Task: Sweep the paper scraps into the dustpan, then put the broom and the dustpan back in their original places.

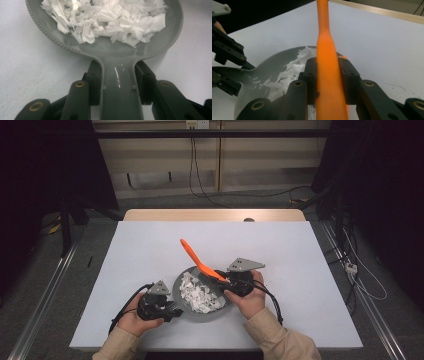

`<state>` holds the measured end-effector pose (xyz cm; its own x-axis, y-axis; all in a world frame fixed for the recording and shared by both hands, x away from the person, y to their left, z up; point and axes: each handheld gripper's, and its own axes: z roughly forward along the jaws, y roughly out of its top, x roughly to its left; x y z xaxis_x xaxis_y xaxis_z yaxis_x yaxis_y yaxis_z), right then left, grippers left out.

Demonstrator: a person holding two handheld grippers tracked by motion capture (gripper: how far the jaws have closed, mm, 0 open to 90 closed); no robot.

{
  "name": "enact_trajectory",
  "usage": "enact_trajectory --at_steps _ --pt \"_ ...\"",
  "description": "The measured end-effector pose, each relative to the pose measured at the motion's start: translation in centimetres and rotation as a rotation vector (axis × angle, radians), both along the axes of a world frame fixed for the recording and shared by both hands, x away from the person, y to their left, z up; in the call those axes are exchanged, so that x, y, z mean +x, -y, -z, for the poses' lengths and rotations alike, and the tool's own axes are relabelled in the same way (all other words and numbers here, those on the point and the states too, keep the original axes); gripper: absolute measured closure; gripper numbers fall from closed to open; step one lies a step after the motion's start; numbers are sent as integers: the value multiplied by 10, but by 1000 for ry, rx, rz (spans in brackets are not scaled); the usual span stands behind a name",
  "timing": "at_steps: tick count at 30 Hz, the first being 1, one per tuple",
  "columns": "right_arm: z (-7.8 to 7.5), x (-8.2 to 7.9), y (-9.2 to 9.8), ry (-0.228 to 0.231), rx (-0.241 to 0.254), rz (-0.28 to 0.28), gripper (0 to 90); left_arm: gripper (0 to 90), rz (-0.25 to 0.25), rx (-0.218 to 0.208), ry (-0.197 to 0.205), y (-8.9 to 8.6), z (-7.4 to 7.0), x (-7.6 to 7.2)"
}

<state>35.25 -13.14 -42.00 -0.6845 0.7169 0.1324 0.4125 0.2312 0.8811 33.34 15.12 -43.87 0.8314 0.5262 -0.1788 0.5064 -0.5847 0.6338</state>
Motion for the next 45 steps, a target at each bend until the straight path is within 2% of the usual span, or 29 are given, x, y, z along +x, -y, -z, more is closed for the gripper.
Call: enact_trajectory --at_steps 6,8,10,15,21,22,23,25,35,40,45 --pt "-10 1 7 28 27 28 714 629 -26 -9 16 -3 -1 0" --pt "-13 2 12 30 47 39 714 629 -35 -2 24 -4 -2 0" --pt "-15 3 16 31 61 53 714 629 -35 -20 17 -4 -2 1" --pt "-18 6 22 34 77 72 714 629 -50 -18 26 -6 -3 1" --pt "-19 9 32 42 65 110 714 628 -73 -33 20 -14 -6 3" --pt "-19 9 34 40 58 120 714 628 -87 -25 26 -15 -7 3" --pt "-18 10 36 41 53 130 714 629 -86 -42 17 -17 -7 4" --pt "-16 12 40 36 40 146 714 629 -96 -47 18 -19 -8 5" --pt "-12 15 57 26 27 201 714 628 -139 -62 20 -27 -14 7" --pt "-12 15 67 27 27 226 714 628 -181 -76 20 -33 -15 11" --pt "-13 13 80 31 32 258 714 628 -217 -69 27 -36 -15 13"
